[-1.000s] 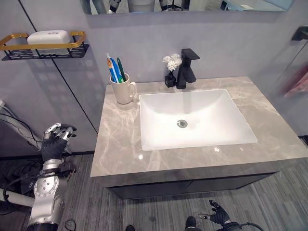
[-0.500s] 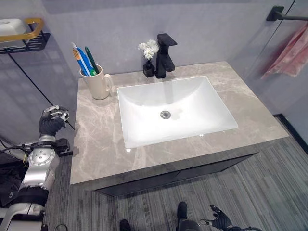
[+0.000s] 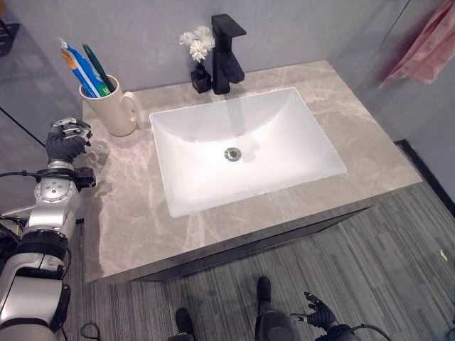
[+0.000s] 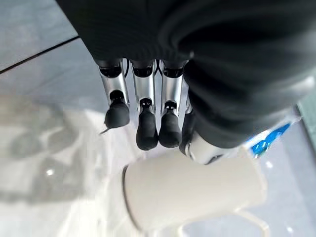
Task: Put brush and paste in cup on sink, flatten towel.
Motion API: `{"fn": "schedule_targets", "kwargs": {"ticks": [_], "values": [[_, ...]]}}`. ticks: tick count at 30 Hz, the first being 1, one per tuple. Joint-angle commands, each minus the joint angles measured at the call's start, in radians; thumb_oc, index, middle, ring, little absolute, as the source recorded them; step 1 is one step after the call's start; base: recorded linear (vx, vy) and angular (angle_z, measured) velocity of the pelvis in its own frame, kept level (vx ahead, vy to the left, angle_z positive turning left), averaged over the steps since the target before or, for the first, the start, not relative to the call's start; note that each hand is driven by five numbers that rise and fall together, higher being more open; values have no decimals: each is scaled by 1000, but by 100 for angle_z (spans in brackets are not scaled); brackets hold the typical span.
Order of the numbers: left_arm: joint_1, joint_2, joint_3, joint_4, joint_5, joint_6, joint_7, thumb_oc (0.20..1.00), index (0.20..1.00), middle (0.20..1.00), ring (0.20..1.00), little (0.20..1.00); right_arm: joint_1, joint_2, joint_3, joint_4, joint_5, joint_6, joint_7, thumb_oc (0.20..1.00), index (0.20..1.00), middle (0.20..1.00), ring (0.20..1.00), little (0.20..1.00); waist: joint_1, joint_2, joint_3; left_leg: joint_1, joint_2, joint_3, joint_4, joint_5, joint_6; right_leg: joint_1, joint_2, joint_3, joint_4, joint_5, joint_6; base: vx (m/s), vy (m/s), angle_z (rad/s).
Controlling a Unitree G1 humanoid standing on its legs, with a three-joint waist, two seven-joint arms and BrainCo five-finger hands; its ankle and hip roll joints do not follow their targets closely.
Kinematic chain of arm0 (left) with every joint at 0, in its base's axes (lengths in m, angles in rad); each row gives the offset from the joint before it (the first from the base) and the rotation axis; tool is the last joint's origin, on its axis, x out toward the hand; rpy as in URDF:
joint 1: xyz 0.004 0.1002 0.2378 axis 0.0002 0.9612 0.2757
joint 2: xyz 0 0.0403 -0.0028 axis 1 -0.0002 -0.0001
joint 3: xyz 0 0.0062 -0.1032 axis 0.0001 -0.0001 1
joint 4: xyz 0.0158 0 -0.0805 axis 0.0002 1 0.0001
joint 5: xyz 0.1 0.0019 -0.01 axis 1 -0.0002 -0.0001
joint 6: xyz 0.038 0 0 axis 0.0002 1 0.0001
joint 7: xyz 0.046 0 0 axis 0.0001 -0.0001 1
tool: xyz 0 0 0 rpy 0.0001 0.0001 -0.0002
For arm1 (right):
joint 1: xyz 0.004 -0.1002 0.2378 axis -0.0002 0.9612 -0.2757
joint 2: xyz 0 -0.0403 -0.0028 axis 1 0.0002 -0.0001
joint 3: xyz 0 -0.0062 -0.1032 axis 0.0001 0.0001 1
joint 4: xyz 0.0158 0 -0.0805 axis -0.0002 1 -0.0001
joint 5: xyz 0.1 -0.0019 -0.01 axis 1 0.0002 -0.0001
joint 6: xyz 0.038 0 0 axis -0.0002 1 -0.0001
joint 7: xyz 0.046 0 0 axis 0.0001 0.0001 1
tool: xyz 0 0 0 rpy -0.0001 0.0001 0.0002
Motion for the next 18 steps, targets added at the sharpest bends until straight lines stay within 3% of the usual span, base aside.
{"fn": "schedule_targets", "kwargs": {"ticks": [1,18], "values": [[-96,63,17,23,-2,-36,13,200,200,200,200,200,-52,-56,16,-36,42,-23,-20,1000,1000,1000,1000,1000,-4,44,20,-45,3,-51,3,23,42,23,-78,-11,107,20,105,0,0,0],[-151,38,-14,75,-20,-43,5,200,200,200,200,200,-64,-62,-5,-64,89,-39,-34,1000,1000,1000,1000,1000,-25,60,62,-74,15,-52,3,35,29,-11,-72,-4,115,6,103,6,-2,-1]]}}
